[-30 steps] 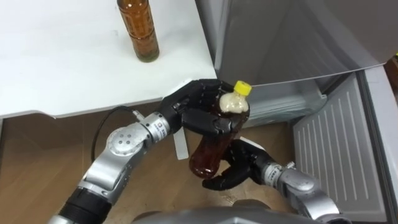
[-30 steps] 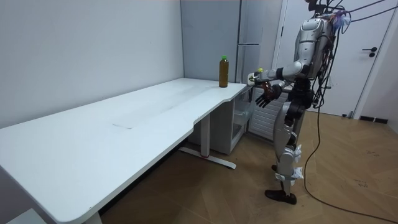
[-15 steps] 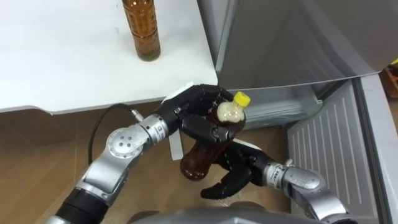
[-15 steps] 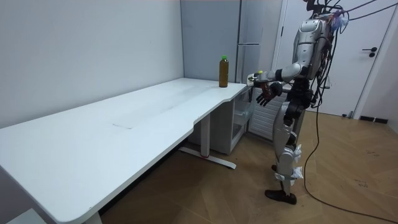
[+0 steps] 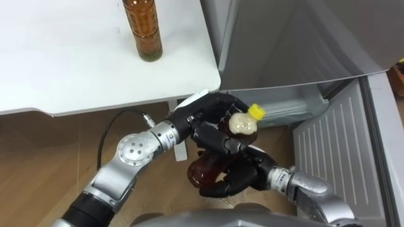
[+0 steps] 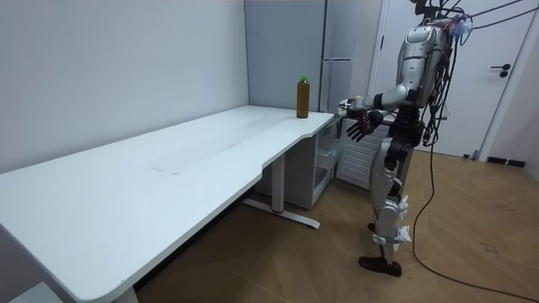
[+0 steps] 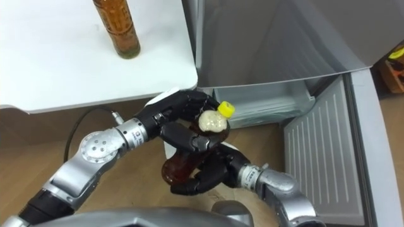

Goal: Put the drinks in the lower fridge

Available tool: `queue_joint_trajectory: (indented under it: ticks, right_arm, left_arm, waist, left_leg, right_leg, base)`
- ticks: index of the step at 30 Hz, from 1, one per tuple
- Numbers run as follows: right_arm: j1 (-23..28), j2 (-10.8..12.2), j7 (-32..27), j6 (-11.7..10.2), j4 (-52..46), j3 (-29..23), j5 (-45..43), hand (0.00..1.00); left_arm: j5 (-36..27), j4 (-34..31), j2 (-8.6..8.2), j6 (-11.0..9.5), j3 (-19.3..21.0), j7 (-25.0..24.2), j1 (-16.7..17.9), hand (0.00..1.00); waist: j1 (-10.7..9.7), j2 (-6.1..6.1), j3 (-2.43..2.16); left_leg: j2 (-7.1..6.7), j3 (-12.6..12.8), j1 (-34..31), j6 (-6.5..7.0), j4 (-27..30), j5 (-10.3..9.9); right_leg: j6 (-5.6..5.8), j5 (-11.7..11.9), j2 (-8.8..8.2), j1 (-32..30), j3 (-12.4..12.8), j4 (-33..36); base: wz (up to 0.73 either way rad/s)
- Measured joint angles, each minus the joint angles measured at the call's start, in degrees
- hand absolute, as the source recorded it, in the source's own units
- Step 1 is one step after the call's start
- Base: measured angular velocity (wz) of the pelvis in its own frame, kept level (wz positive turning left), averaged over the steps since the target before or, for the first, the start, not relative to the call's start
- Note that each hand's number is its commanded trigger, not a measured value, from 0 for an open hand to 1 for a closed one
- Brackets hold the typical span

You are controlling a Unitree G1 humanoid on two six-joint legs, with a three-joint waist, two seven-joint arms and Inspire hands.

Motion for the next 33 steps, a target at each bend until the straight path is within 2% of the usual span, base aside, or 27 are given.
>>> queue_joint_trajectory:
  ticks: [2,8,9,10,11,12,14,15,20,24,28,31,32,33]
  right_arm:
    - [0.0,0.1,0.0,0.0,0.4,0.3,2.2,0.0]
    - [0.8,0.2,-0.5,-0.1,2.0,2.8,11.0,0.0]
    - [0.9,0.3,-0.5,0.0,2.6,3.5,13.6,0.05]
    - [1.2,0.5,-0.5,0.0,2.9,4.0,16.5,0.22]
    - [1.3,0.5,-0.5,0.0,3.1,4.3,18.2,0.29]
    - [1.3,0.8,-0.6,0.0,3.7,4.7,21.2,0.55]
    - [1.3,1.0,-0.8,0.0,3.8,5.4,24.2,0.8]
    - [1.2,1.1,-1.0,0.0,4.3,5.7,25.9,1.0]
    - [1.2,2.0,-2.5,-0.1,6.3,7.5,32.8,1.0]
    - [1.1,2.2,-2.7,-0.7,6.3,8.0,33.1,1.0]
    - [1.1,2.4,-2.7,-2.1,6.6,9.6,32.8,1.0]
    - [0.1,2.5,-2.5,-2.0,8.0,10.3,32.9,1.0]
    - [0.0,2.5,-2.5,-2.0,8.0,10.3,32.9,1.0]
    - [-0.1,2.6,-2.5,-2.0,8.3,10.3,32.9,1.0]
  left_arm:
    - [0.0,0.0,-0.02,-0.4,0.1,0.1,0.0,1.0]
    - [0.0,0.9,-0.08,-1.3,-0.4,0.3,0.0,1.0]
    - [0.0,0.9,-0.1,-1.3,-0.7,0.6,0.0,1.0]
    - [0.0,0.9,-0.21,-1.3,-0.8,1.1,0.1,1.0]
    - [0.0,0.9,-0.3,-1.3,-0.8,1.3,0.1,1.0]
    - [0.0,0.9,-0.57,-1.3,-0.8,1.6,0.1,1.0]
    - [0.0,0.9,-0.7,-1.3,-0.8,2.1,0.1,1.0]
    - [0.0,0.9,-0.72,-1.3,-0.8,2.5,0.0,1.0]
    - [0.1,0.9,-0.76,-1.3,-1.9,3.5,0.1,1.0]
    - [0.1,1.0,-0.79,-1.1,-1.9,4.3,0.1,1.0]
    - [0.0,1.0,-0.96,0.9,-1.7,5.4,0.1,1.0]
    - [0.0,1.8,-1.2,1.0,-1.9,5.6,0.1,1.0]
    - [0.0,2.2,-1.49,1.0,-1.8,5.7,0.1,0.88]
    - [0.1,2.9,-1.96,1.0,-1.8,6.1,0.0,0.6]
  waist:
    - [0.0,0.23,0.1]
    - [0.0,1.08,0.03]
    - [0.2,1.11,0.01]
    - [0.2,1.12,0.01]
    - [0.2,1.12,0.01]
    - [0.2,1.13,-0.01]
    - [0.1,1.25,-0.22]
    - [0.2,1.28,-0.37]
    - [0.6,1.21,-0.35]
    - [1.0,1.16,-0.31]
    - [1.3,1.08,-0.24]
    - [1.4,1.02,-0.19]
    - [1.4,1.02,-0.19]
    - [1.4,1.03,-0.19]
  left_leg:
    - [0.0,0.0,0.1,0.0,0.0,0.0]
    - [-0.01,-0.1,0.2,0.0,0.0,0.0]
    - [0.0,-0.1,0.2,-0.01,-0.1,0.0]
    - [0.0,-0.2,0.2,-0.02,-0.1,0.0]
    - [0.0,-0.2,0.1,-0.02,-0.1,0.0]
    - [0.0,-0.2,0.1,-0.03,-0.1,0.0]
    - [0.0,-0.2,-0.5,-0.03,-0.1,0.0]
    - [0.0,-0.1,-0.8,-0.02,0.0,0.0]
    - [0.05,-0.1,-0.8,-0.02,0.2,0.0]
    - [0.09,-0.1,-0.8,-0.03,0.2,0.0]
    - [0.13,-0.2,-0.9,-0.06,0.2,0.0]
    - [0.13,-0.2,-0.9,-0.08,0.1,0.0]
    - [0.14,-0.2,-0.9,-0.08,0.1,0.0]
    - [0.13,-0.3,-1.1,-0.08,0.1,0.0]
  right_leg:
    - [0.0,0.0,0.0,0.0,0.0,0.0]
    - [0.0,0.0,0.0,0.0,-0.2,0.0]
    - [0.0,0.0,0.0,0.0,-0.2,0.0]
    - [0.0,0.0,0.0,0.0,-0.3,0.0]
    - [0.0,0.0,0.01,0.0,-0.3,0.0]
    - [0.0,0.0,0.02,-0.1,-0.3,0.0]
    - [0.0,0.0,0.02,-0.5,-0.3,0.1]
    - [-0.02,0.0,0.02,-0.9,-0.3,0.2]
    - [-0.04,0.0,0.01,-1.0,-0.4,0.2]
    - [-0.04,0.0,-0.01,-1.0,-0.8,0.2]
    - [-0.05,0.0,-0.01,-1.0,-1.0,0.2]
    - [-0.05,0.0,-0.01,-1.0,-1.2,0.2]
    - [-0.06,0.0,-0.01,-1.1,-1.2,0.2]
    - [-0.06,0.0,-0.01,-1.2,-1.2,0.2]
  base:
    - [0.0]
    - [0.0]
    - [0.0]
    - [0.0]
    - [0.0]
    - [0.0]
    - [0.0]
    - [0.0]
    - [0.0]
    - [0.0]
    - [0.0]
    - [0.0]
    - [0.0]
    - [0.0]
